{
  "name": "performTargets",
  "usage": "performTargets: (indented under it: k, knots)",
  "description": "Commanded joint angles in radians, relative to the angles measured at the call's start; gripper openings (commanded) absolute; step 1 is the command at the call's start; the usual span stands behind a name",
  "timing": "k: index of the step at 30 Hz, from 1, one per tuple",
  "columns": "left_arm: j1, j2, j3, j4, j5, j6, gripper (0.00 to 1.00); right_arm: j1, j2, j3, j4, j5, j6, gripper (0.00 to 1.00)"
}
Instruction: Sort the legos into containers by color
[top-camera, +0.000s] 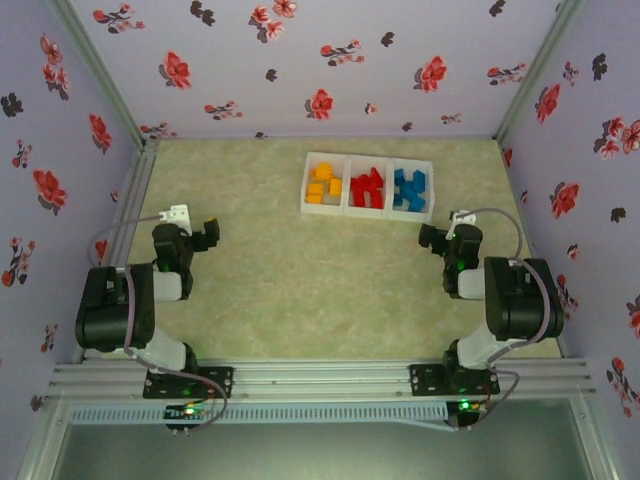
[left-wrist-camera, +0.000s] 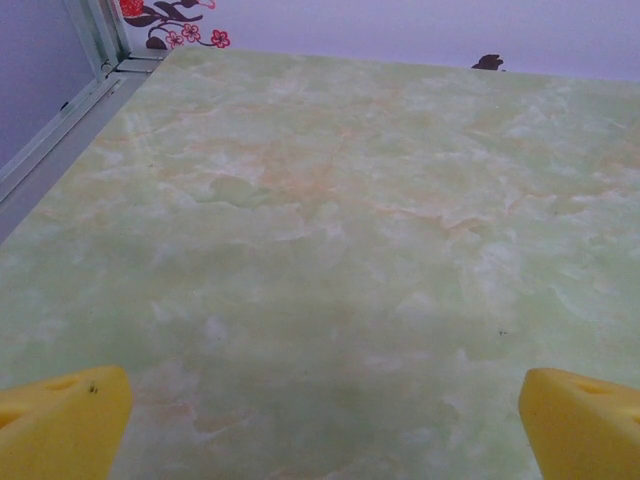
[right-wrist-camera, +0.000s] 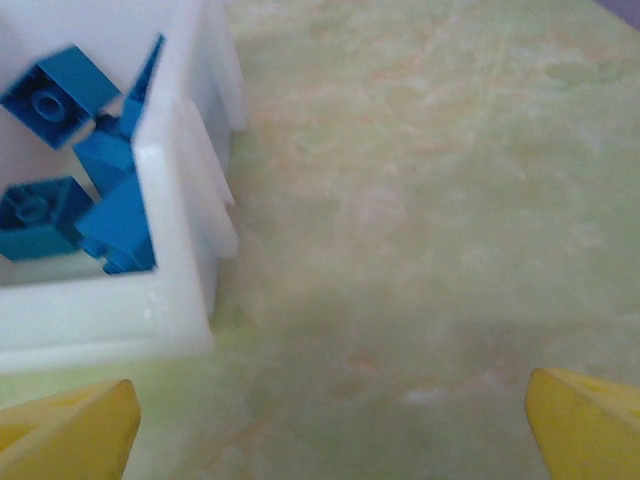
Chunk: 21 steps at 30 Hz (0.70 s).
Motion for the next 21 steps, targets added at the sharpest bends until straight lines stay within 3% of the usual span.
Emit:
performTargets:
  k: [1, 4, 21]
  knots:
    - [-0.002, 0.000, 0.005, 0.002, -0.023, 0.024, 1.00, -0.003, -0.016, 0.034, 0.018, -0.027, -0.003, 0.99]
    - [-0.002, 0.000, 0.006, 0.001, -0.023, 0.024, 1.00, -0.003, -0.002, 0.017, 0.075, -0.029, -0.006, 0.99]
    - [-0.002, 0.001, 0.006, 0.001, -0.023, 0.024, 1.00, 0.000, -0.007, 0.031, 0.038, -0.030, -0.012, 0.99]
